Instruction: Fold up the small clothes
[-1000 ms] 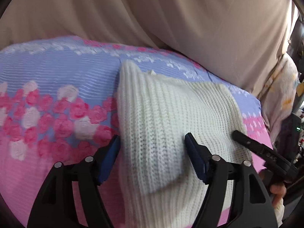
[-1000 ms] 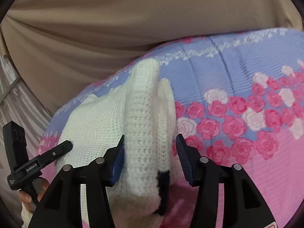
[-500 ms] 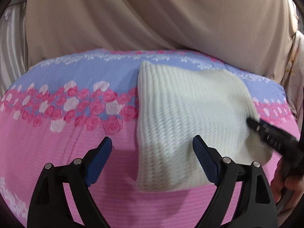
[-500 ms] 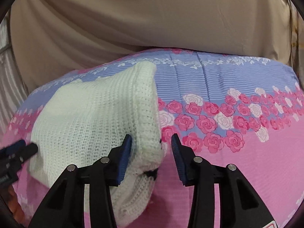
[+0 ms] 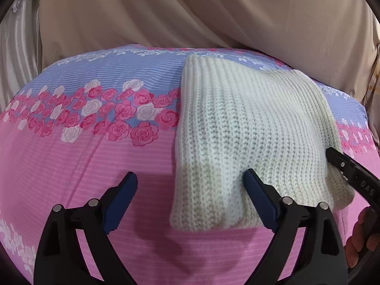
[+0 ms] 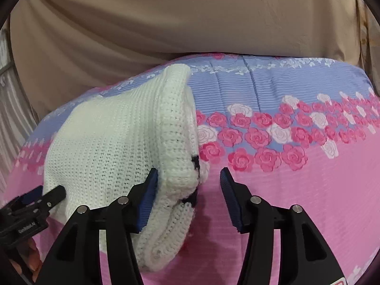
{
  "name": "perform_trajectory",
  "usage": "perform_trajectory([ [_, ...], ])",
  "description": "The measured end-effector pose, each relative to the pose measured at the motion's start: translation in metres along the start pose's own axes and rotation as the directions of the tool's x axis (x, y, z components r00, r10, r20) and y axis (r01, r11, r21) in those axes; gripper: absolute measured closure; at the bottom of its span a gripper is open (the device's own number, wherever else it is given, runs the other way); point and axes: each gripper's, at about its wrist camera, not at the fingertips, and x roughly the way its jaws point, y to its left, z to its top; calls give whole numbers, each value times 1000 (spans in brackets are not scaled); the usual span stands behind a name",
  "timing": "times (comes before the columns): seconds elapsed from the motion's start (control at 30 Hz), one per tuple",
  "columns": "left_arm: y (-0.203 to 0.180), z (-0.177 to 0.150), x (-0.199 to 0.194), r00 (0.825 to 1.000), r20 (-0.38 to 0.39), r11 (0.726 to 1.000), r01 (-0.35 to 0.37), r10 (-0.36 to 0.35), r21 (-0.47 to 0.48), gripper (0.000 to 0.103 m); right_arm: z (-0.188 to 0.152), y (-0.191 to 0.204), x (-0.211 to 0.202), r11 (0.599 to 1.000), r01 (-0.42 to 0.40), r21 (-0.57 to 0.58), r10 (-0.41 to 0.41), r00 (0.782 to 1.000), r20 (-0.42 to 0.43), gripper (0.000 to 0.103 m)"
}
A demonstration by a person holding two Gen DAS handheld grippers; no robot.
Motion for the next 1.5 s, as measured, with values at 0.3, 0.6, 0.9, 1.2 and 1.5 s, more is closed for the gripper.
perform_trajectory([
  [0.3,-12,-33,-20,999,43,1000,-1,2,-18,10,-52,23,-50,989,116,-87,-108,990,89,43],
  [0.6,-29,-60,-29,999,35,1000,-24,24,-1,9,-84,23,-50,987,147,-58,-147,989,12,35],
  [0.9,-42,-68,-36,995,55,996,-81,78,46,8,-90,24,-53,983,176,-49,-175,984,19,32],
  [1.2,-46,-68,-35,992,53,991,-114,111,74,8,-91,27,-53,981,187,-56,-186,982,19,31],
  [1.5,-47,-67,-32,990,42,987,-138,135,77,8,-91,31,-51,976,204,-71,-204,979,11,31],
])
